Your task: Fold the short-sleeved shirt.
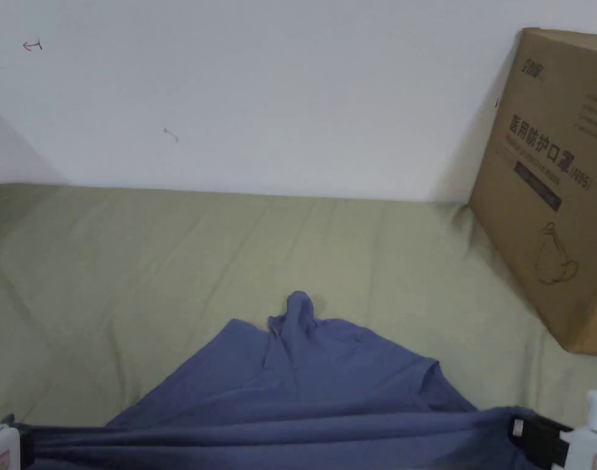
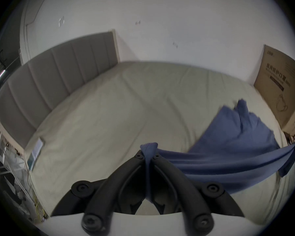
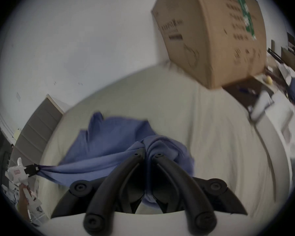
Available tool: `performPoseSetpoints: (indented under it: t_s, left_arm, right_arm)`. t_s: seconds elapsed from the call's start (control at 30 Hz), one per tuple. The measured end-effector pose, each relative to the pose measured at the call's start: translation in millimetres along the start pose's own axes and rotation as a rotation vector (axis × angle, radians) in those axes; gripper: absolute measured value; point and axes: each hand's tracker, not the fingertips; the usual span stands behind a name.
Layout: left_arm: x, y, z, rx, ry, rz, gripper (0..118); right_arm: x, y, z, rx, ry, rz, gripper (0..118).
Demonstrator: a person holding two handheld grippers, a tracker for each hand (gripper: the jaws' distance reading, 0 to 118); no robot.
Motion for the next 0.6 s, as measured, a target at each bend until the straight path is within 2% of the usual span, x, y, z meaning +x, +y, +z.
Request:
performPoseSetpoints:
  t_s: [0.07,0.17,0.3,0.47,0.57,0.6]
  left_arm:
    - [-8,-18,7,-0.025,-0.01,-0.022,0]
    - [-8,-39,32,-0.027,-0.012,-0.021,0]
    - [-25,-64,54,-0.042,-0.018,0.006,0]
    - [-48,-111,85,-0.075,-0.04,0.008,1]
    - [-54,-136,101,-0.1,-0.057,0.007,1]
    - [-59,-143,96,-0.116,-0.085,0.056,6]
  right_arm:
    - [11,-25,20,-0.043,-0.016,0.014,6]
    - [25,-55,48,-0.068,0.0,-0.014,6]
    - [37,-82,83,-0.072,-0.036,-0.027,6]
    - [49,-133,119,-0.115,-0.052,-0.085,6]
    - [53,-155,124,-0.124,-0.078,-0.033,6]
    - [53,-158,124,-0.119,-0.11,-0.02,13]
